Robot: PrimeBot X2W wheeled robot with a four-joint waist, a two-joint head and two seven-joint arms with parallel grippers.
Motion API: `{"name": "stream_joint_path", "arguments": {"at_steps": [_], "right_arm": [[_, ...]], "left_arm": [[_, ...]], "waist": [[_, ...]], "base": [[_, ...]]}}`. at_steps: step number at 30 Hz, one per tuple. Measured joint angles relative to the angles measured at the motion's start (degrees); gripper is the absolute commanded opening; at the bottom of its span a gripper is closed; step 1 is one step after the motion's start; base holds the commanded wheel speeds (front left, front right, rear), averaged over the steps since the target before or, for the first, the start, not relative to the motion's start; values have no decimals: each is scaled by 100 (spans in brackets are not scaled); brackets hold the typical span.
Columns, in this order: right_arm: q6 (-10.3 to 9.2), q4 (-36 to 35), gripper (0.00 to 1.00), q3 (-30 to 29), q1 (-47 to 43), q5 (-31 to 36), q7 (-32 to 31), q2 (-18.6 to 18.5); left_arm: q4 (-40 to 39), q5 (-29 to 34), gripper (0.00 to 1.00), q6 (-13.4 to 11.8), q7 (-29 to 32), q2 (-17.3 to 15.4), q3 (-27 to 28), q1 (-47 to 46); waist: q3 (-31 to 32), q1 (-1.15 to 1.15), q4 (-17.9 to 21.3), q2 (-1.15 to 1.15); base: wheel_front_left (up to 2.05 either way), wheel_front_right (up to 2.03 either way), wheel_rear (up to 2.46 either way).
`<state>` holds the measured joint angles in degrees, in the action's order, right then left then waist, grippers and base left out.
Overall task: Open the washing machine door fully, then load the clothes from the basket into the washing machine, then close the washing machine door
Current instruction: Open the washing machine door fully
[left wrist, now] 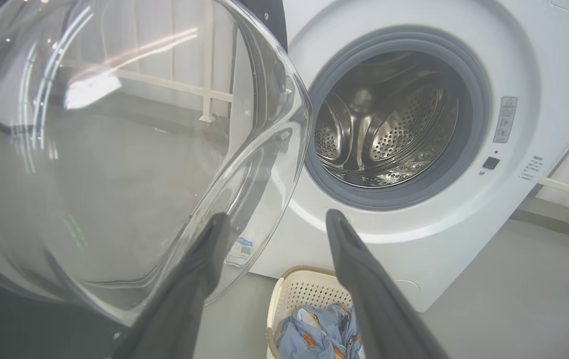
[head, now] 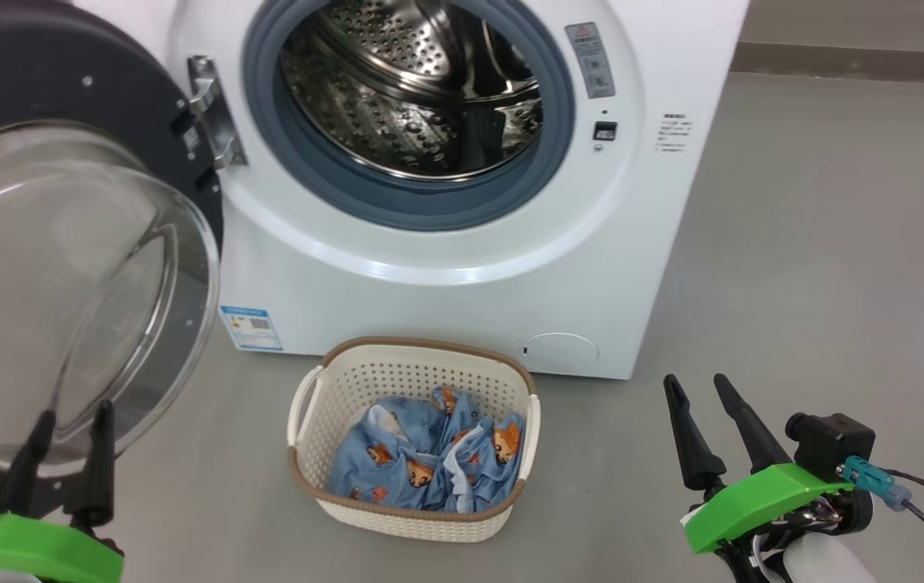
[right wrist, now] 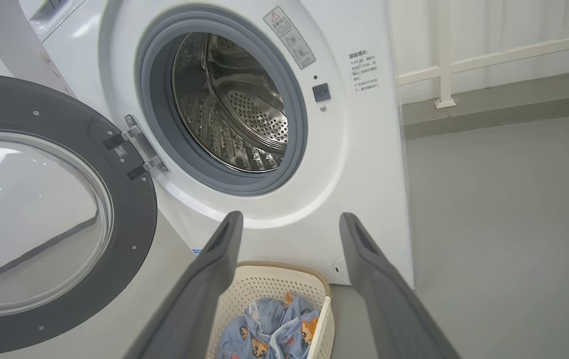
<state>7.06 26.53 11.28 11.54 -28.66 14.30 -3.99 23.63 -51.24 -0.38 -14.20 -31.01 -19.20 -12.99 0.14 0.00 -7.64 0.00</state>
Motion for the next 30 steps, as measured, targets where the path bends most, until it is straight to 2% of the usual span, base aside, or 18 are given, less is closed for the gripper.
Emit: {"name": "stream_joint_path", "arguments": {"at_steps": [13, 24, 30], "right_arm": [[0, -38, 100, 189, -30, 8, 0, -187], [0, -68, 100, 157, -27, 151, 0, -352], [0, -67, 100, 123, -27, 219, 0, -352]], "left_arm": [[-776, 197, 100, -365, -2, 349, 102, 576], [-1114, 639, 100, -421, -10, 712, 398, 863], [-1137, 738, 100, -353, -19, 818, 452, 886]], "waist": [[109, 0, 551, 0], [156, 0, 988, 0], [161, 0, 1102, 0]], "base": [[0, 0, 0], [0, 0, 0], [0, 0, 0]]}}
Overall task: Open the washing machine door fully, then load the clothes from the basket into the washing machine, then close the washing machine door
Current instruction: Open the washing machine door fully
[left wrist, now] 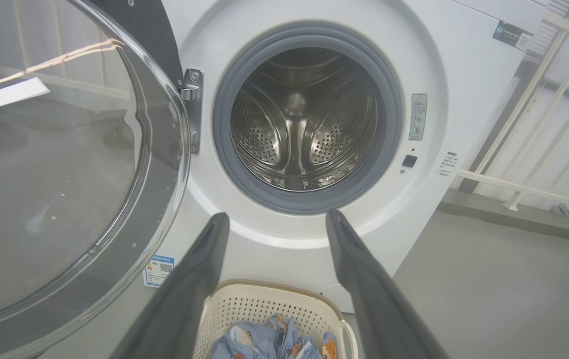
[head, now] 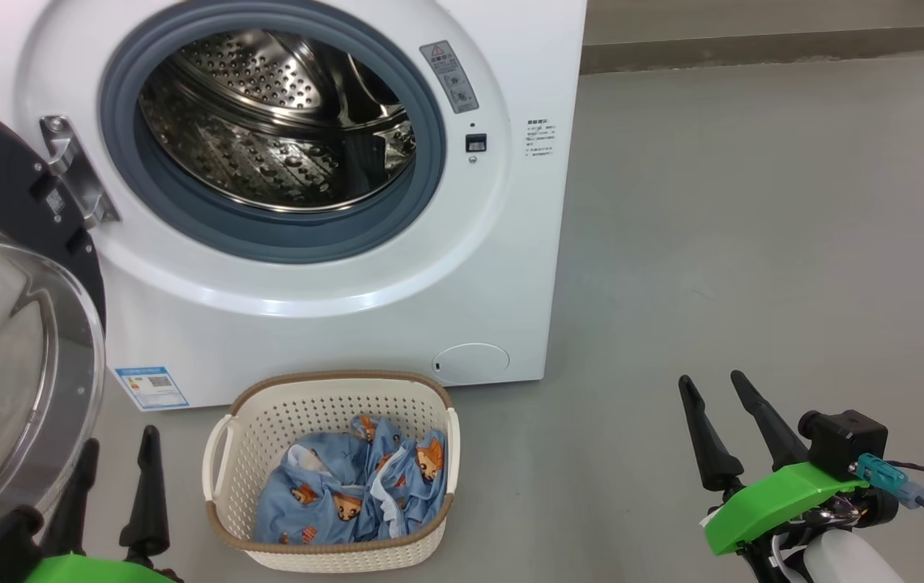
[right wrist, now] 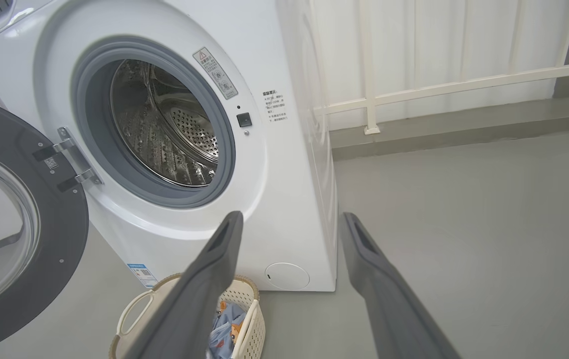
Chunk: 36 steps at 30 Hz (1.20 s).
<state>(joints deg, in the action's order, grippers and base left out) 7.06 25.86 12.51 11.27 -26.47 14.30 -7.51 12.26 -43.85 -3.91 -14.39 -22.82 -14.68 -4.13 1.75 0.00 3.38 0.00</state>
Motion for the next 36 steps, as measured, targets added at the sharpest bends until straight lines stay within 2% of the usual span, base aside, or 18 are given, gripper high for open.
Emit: {"name": "stream_joint_path", "arguments": {"at_steps": [20, 36], "right_arm": [[0, -23, 100, -159, 0, 202, 0, 1], [0, -78, 100, -159, 0, 235, -1, 40]], "left_arm": [[130, 77, 100, 286, 0, 86, 76, 90], [155, 78, 100, 288, 0, 85, 77, 88]], "waist": [[-8, 0, 16, 0], [-41, 0, -13, 0]], "base": [[0, 0, 0], [0, 0, 0]]}}
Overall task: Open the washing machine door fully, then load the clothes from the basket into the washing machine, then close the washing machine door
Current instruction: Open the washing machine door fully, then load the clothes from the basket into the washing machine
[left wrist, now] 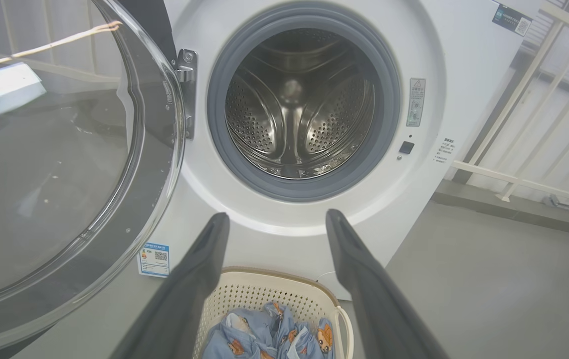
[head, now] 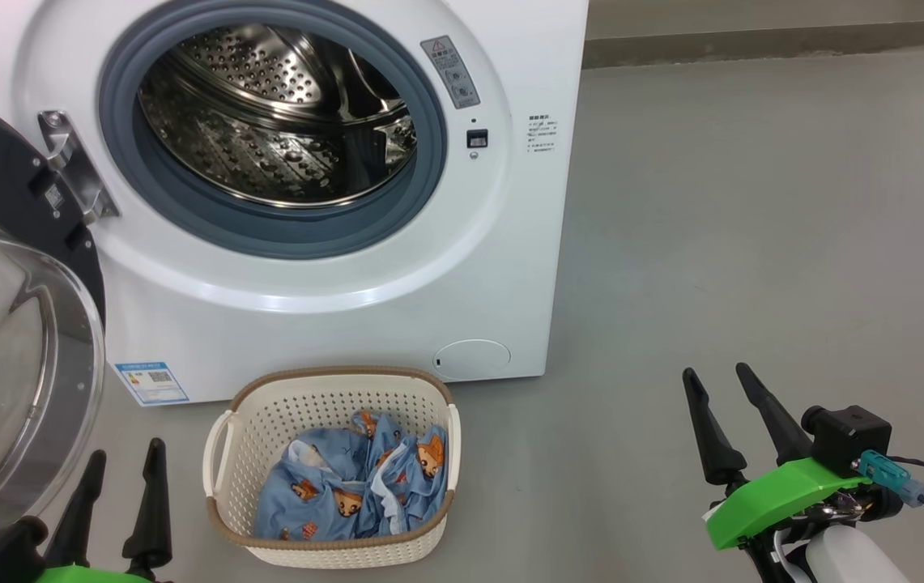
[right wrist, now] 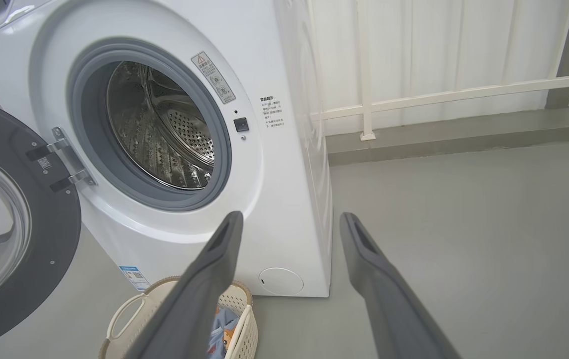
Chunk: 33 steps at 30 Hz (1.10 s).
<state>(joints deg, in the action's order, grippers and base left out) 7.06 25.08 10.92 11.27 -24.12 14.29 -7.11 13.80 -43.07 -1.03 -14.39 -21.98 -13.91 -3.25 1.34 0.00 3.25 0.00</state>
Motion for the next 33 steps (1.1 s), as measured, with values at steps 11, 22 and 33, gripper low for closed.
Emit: {"name": "stream_joint_path", "arguments": {"at_steps": [11, 22, 33], "right_arm": [[0, -32, 100, 5, 0, 0, -8, 11], [0, -41, 100, 23, 0, -1, -9, -11], [0, -42, 100, 31, -1, -1, -15, -15]], "left_arm": [[5, 41, 100, 0, 0, 8, 23, -1], [5, 86, 100, -2, 0, 15, 37, 0], [-11, 90, 100, 49, 0, 18, 57, 0]], "waist": [[-6, 0, -23, 0], [-11, 0, -32, 0], [-14, 0, -11, 0]], "base": [[0, 0, 0], [0, 0, 0], [43, -43, 0]]}}
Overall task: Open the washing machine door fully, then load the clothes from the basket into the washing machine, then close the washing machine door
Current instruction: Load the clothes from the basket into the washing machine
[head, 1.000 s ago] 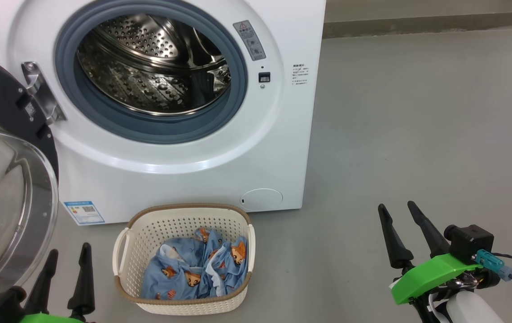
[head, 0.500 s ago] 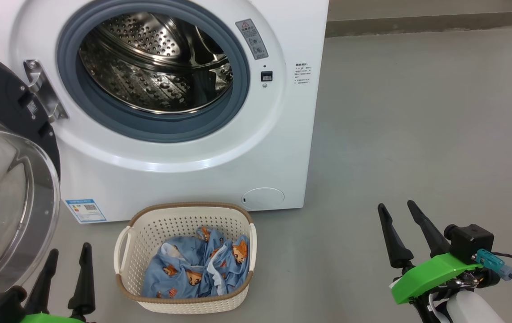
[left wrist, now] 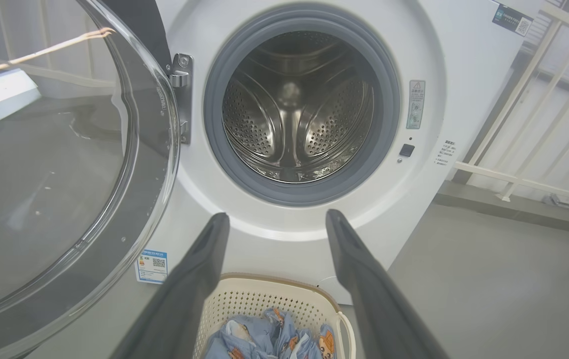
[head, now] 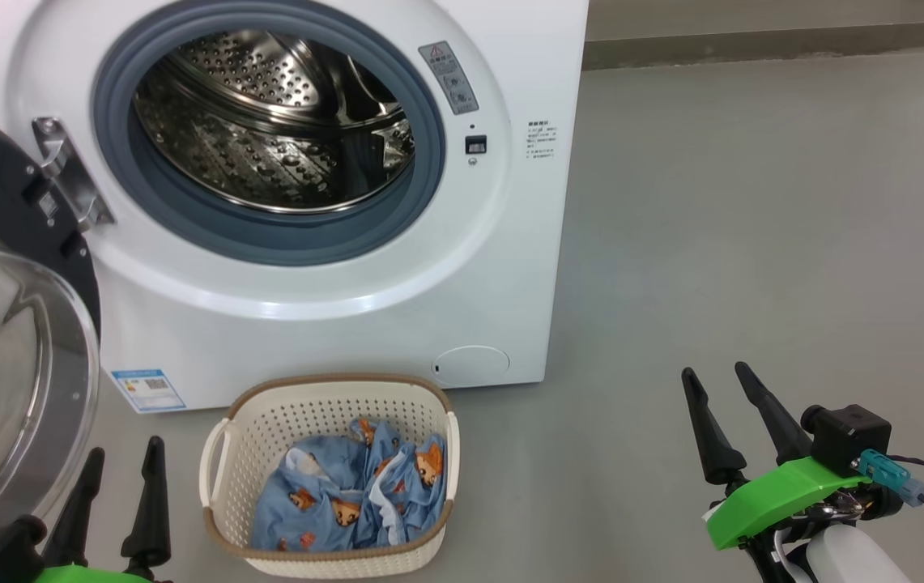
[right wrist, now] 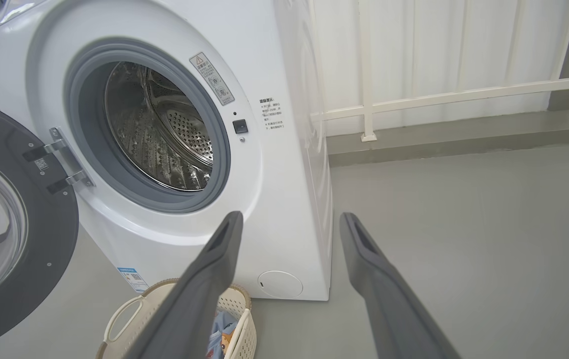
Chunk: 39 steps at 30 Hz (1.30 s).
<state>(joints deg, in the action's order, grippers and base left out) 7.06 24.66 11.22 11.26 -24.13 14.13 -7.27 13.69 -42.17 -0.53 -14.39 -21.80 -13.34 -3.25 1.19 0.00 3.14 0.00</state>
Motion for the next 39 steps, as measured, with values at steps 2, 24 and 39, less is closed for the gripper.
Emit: {"name": "stream_joint_path", "arguments": {"at_steps": [2, 24, 39], "right_arm": [[0, 0, 100, -1, 0, 0, 0, 0], [0, -4, 100, -5, 0, -1, 0, 4], [0, -46, 100, -4, 0, -1, -1, 5]], "left_arm": [[0, 0, 100, 0, 0, 0, 0, 0], [27, -1, 100, -53, 0, 2, 30, -1], [29, 0, 100, -53, 0, 3, 29, -1]], "waist": [[-3, 0, -2, 0], [7, 0, -39, 0], [-12, 0, -41, 0]], "base": [[126, -126, 0], [81, -81, 0], [0, 0, 0]]}}
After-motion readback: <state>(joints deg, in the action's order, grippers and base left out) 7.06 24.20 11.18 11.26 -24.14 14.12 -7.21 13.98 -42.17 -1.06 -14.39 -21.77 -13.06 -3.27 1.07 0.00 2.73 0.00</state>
